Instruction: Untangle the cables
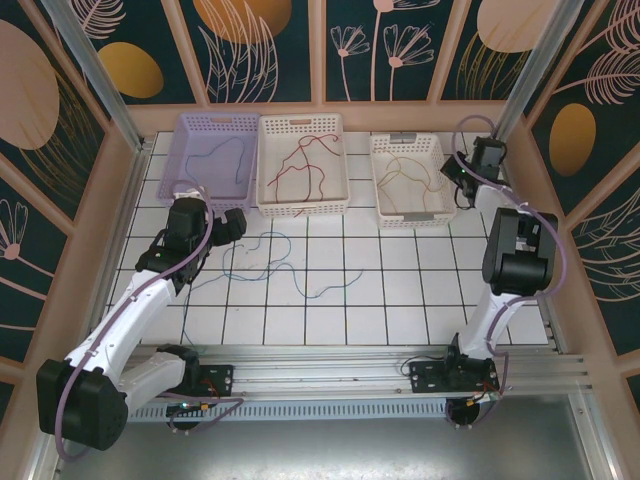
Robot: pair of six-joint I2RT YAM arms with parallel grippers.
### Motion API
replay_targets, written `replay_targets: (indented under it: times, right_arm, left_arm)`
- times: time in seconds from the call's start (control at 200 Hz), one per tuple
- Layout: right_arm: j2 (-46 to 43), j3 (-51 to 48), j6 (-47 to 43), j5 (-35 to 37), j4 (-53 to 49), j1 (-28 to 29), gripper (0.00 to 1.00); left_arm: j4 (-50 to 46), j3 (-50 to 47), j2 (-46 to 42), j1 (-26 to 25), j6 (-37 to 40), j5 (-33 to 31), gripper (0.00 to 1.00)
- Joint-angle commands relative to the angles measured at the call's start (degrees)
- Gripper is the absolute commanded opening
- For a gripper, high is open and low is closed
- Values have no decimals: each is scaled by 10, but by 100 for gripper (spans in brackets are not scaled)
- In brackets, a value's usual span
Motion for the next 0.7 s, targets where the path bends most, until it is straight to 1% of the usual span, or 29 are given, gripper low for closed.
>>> replay_targets:
  times: [0.0, 0.1, 0.24, 0.355, 0.47, 0.696]
  right_arm:
    - [-28, 28, -47, 42, -22, 43, 0]
    - [-7, 46, -71, 50, -40, 75, 0]
    - [52, 84, -100, 68, -83, 118, 0]
    - [110, 116, -89, 44, -117, 128, 0]
    - [154, 143, -93, 49, -146, 140, 0]
    - [208, 187, -102, 52, -202, 147, 0]
  left_arm:
    - [12, -1, 0, -3, 12, -5, 99]
    - [11, -1, -1, -2, 13, -5, 98]
    - [11, -1, 1, -2, 13, -4, 99]
    - [10, -1, -1, -3, 14, -4, 99]
    - [10, -1, -2, -2, 15, -4, 99]
    - [10, 1, 2, -2, 14, 1, 98]
